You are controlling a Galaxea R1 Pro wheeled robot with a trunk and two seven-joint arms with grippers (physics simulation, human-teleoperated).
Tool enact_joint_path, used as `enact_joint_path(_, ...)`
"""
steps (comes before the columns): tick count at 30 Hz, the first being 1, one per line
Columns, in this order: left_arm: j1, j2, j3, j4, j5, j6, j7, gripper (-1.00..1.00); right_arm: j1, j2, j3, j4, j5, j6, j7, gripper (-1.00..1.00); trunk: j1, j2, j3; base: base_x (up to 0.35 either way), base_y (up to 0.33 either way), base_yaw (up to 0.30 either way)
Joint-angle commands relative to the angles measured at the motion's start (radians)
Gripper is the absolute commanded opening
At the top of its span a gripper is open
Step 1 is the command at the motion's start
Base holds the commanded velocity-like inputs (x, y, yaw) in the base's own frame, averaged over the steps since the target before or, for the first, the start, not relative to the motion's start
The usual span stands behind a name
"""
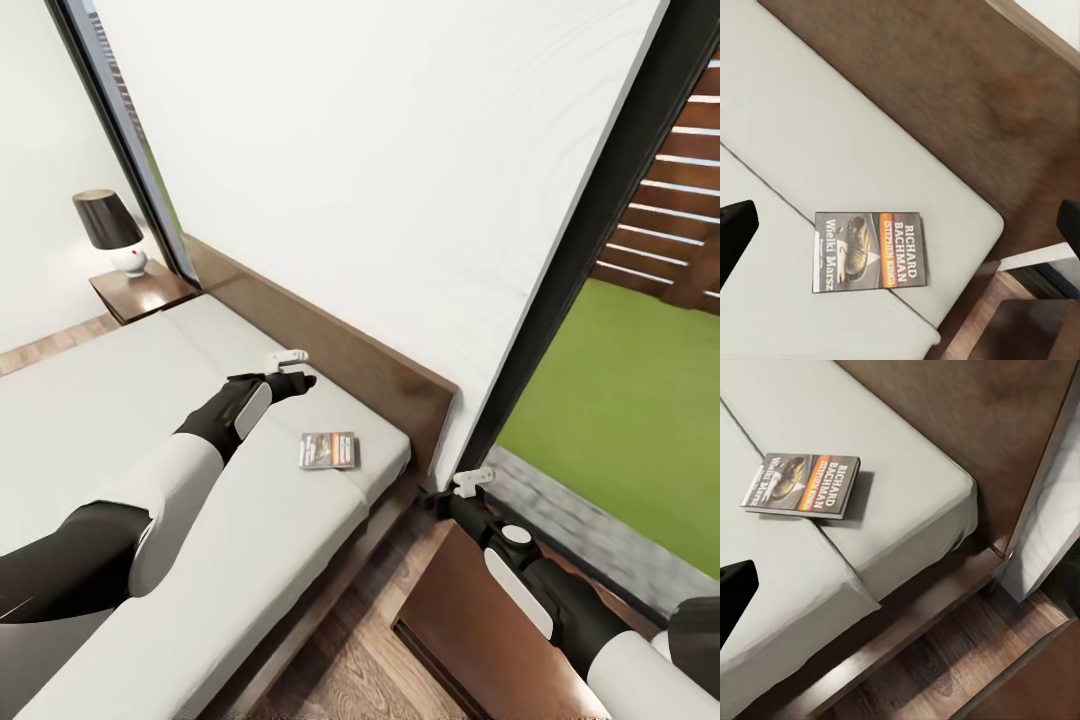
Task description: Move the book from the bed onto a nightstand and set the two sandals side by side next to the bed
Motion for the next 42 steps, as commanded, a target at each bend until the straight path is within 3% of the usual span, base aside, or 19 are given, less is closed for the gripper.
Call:
enact_joint_path(1,-0.001,0.001,-0.005,-0.001,0.008,0.004,0.004,1.00,-0.001,-0.001,0.003,-0.002,-0.008,0.003,-0.004,1.00,0.001,-0.002,-0.003,0.000,0.000,0.000)
enact_joint_path(42,-0.001,0.001,-0.006,-0.002,0.009,0.012,0.003,1.00,-0.001,-0.004,-0.001,-0.008,-0.008,0.003,-0.005,1.00,0.001,-0.002,-0.068,0.000,0.000,0.000)
